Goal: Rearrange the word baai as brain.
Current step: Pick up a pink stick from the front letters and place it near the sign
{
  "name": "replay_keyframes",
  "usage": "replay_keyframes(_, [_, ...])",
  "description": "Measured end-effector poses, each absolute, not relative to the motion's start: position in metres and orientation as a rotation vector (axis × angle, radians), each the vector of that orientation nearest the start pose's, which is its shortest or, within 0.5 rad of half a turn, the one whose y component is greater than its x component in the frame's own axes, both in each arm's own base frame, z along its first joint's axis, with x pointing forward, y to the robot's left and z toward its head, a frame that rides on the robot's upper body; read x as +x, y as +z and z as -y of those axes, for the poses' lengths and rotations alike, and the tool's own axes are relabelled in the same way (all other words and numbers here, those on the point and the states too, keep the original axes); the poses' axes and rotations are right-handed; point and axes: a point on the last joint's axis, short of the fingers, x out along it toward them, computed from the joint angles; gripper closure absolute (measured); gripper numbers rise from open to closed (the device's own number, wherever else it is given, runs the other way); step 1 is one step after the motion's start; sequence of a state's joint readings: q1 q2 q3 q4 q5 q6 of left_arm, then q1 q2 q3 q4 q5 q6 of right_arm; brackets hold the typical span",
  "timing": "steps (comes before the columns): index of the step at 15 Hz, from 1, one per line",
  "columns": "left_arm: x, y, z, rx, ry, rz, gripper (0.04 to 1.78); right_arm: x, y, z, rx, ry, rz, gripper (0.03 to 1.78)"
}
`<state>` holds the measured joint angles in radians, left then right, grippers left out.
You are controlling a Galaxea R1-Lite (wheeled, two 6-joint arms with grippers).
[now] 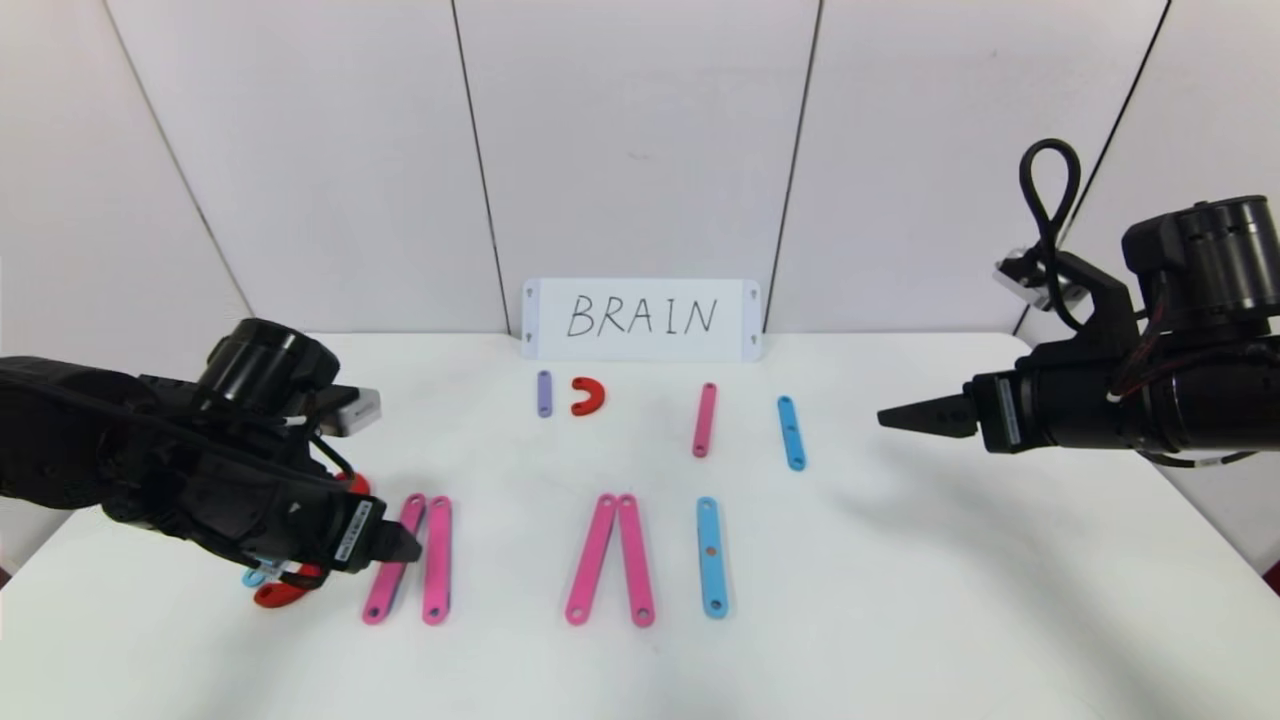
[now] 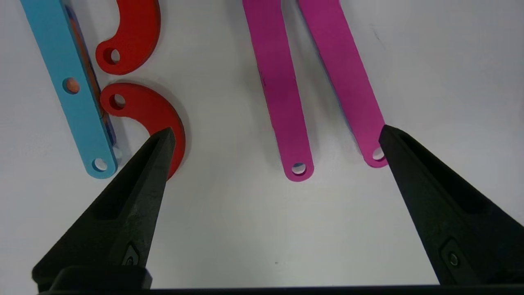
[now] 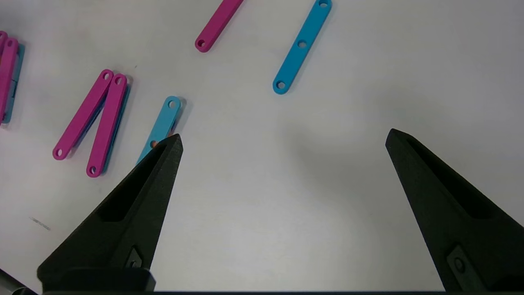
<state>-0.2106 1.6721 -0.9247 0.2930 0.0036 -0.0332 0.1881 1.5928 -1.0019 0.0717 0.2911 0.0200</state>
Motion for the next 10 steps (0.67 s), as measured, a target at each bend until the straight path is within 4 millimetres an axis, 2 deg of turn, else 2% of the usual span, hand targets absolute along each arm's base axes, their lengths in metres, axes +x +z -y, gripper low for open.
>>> replay_keyframes(10, [0.270,0.129,0.058,0.076,-0.048,-1.071,0.08,0.268,0.199,-0.058,0.053,0.455,-0.686,0.08])
